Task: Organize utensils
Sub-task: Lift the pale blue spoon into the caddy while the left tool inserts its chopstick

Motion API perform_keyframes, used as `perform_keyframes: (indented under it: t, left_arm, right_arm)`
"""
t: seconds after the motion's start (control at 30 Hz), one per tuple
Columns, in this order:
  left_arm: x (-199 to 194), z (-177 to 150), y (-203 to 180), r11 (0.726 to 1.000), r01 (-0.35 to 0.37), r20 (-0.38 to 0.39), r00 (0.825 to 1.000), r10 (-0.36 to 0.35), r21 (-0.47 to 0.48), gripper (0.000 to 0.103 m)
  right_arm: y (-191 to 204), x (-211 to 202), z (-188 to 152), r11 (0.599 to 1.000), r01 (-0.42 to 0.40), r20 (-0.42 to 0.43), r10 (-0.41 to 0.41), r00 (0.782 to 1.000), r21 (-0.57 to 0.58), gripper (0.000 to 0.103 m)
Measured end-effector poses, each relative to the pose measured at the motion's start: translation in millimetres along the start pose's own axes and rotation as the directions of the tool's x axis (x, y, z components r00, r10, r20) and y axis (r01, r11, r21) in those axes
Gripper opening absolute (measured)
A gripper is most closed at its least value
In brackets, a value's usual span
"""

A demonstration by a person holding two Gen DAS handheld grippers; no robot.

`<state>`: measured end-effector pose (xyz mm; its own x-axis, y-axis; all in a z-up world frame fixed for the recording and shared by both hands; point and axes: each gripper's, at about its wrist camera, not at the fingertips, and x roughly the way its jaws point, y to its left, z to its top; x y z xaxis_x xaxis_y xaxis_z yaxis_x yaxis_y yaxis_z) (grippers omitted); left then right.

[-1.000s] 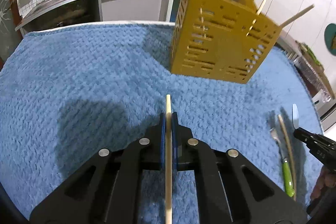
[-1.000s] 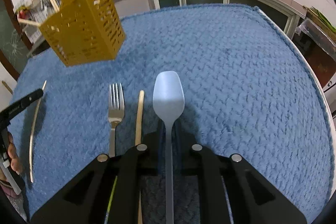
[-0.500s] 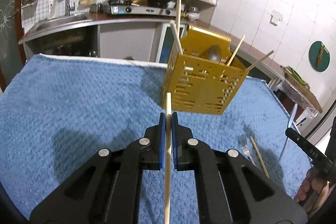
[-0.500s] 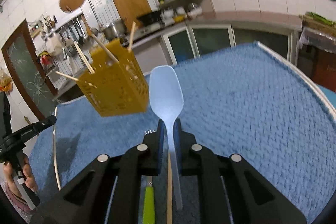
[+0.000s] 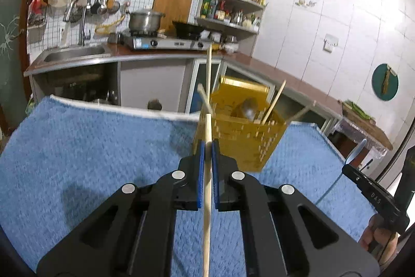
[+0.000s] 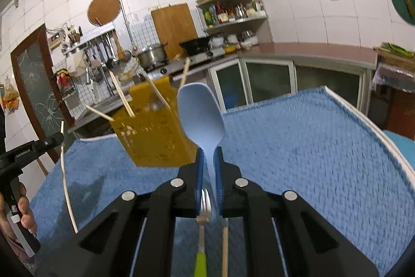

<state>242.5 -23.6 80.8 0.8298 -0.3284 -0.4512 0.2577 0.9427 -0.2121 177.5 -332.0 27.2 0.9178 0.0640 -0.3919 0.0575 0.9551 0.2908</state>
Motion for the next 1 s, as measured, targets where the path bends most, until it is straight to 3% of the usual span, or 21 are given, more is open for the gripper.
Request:
perform_keyframes:
  t: [0.27, 0.4, 0.57, 0.77, 1.0]
  left_arm:
    - [-16, 63, -20, 1.000, 0.017, 0.141, 0.990, -0.020, 0.019, 0.004]
    - [-16, 100, -37, 0.999, 0.025, 0.248, 0.968, -0.032, 0.031, 0.004]
    - [10, 137, -54, 0.999, 0.004, 0.351, 0.936, -0.019, 0.042, 0.004]
    - [55, 154, -60, 0.997, -0.065, 0.412, 0.910, 0.041, 0.044, 0.004]
    - [99, 150, -56, 0.998, -0.053, 0.405, 0.914, 0.038, 0.027, 0.004]
  right_arm:
    - [18, 4, 56, 0.999, -0.039, 0.098, 0.040, 0.994, -0.014, 0.008]
    - [25, 16, 87, 0.998, -0.055, 0.131, 0.057, 0.990, -0.015, 0.008]
    - [36, 34, 114, 0.996, -0.085, 0.165, 0.087, 0.982, -0.019, 0.008]
    - [44, 63, 125, 0.992, -0.126, 0.180, 0.129, 0.975, -0.031, 0.008]
    - [49, 94, 130, 0.983, -0.181, 0.165, 0.182, 0.969, -0.023, 0.008]
